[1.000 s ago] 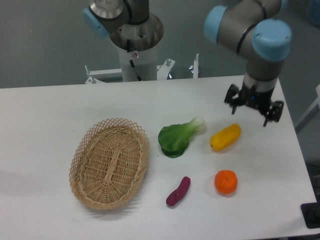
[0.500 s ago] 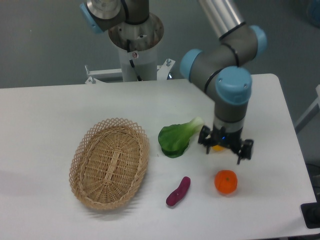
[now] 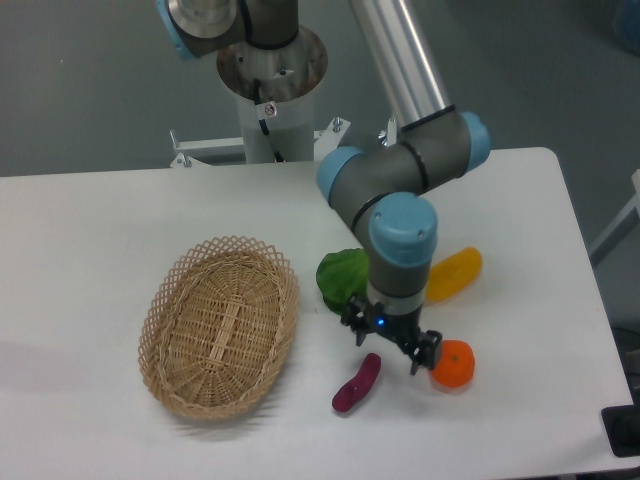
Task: Pick up the sweet potato from the table
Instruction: 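Move the open gripper over the purple sweet potato and lower it, then close the gripper around the purple sweet potato, then lift the held sweet potato up off the table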
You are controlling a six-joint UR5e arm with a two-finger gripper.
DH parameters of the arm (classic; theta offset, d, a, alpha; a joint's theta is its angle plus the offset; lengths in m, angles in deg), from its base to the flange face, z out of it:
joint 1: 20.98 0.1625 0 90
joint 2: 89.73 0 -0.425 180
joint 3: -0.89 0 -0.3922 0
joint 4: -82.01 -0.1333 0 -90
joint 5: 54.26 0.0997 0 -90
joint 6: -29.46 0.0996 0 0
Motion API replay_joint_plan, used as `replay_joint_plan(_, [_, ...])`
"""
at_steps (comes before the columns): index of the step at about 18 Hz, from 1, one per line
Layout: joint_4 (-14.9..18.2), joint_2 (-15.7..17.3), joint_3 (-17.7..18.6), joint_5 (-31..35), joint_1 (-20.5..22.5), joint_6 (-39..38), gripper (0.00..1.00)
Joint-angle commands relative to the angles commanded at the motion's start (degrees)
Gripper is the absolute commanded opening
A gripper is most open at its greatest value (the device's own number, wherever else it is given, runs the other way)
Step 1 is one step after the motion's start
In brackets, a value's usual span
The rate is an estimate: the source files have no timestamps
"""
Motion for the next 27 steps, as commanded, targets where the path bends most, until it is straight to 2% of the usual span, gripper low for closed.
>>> replay_joint_plan(7, [-4.57, -3.61, 0.26, 0.61, -1.76, -1.93, 1.0])
replay_joint_plan(12, [-5.02, -3.7, 0.62, 0.88, -2.2, -2.64, 1.0])
replay_joint_plan(13, [-5.02, -3.44, 0.36, 0.88, -2.12, -2.99, 0.89])
replay_joint_plan(15, [-5.02, -3.09, 0.53, 0.79, -2.12, -3.26, 0.55])
replay_joint_plan(17, [-5.02, -3.0, 0.35, 1.31, -2.12, -2.9, 0.37])
replay_joint_plan(23, [-5.02, -3.0, 0.18, 3.08, -2.12, -1.94, 0.29])
replay_joint_plan(27, [-5.11, -2.65, -0.87, 3.16, -2.12, -1.5, 0.28])
